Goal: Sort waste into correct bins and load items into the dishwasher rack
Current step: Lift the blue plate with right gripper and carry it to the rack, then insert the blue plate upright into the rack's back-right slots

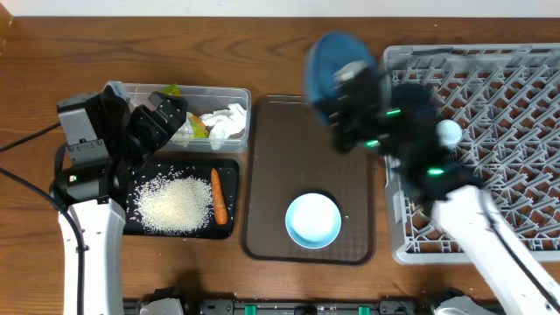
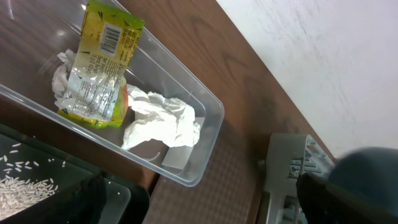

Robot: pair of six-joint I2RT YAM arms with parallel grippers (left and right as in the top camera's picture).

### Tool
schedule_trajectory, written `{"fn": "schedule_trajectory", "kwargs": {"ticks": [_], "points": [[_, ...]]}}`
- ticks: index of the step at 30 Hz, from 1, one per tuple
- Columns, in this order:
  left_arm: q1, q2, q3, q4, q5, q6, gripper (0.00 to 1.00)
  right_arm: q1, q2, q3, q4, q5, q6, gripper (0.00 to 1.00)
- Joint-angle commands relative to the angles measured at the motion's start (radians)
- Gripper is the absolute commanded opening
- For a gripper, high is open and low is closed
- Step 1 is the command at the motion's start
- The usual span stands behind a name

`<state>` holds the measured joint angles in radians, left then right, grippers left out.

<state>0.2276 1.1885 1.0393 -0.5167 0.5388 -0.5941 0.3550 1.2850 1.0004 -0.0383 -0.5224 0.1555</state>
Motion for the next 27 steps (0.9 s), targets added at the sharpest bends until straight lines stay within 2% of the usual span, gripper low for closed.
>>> {"fn": "schedule_trajectory", "kwargs": {"ticks": [1, 5, 10, 13, 20, 27], "points": [[0.003, 0.001, 0.006, 0.001, -0.013, 0.021, 1.0, -0.178, -0.051, 0.019, 0.037, -0.312, 0.11, 0.01], [0.003, 0.001, 0.006, 0.001, -0.013, 0.021, 1.0, -0.449, -0.051, 0.019, 0.195, -0.607, 0.27, 0.01], [0.003, 0.001, 0.006, 0.001, -0.013, 0.021, 1.0, -0.726, -0.017, 0.019, 0.381, -0.79, 0.432, 0.01], [0.003, 0.001, 0.006, 0.001, -0.013, 0.021, 1.0, -0.844, 0.029, 0.019, 0.446, -0.855, 0.461, 0.01], [0.003, 0.001, 0.006, 0.001, -0.013, 0.021, 1.0, -0.945, 0.201, 0.019, 0.462, -0.943, 0.425, 0.01], [0.003, 0.001, 0.006, 0.001, -0.013, 0.021, 1.0, -0.957, 0.39, 0.019, 0.645, -1.001, 0.48, 0.01]]}}
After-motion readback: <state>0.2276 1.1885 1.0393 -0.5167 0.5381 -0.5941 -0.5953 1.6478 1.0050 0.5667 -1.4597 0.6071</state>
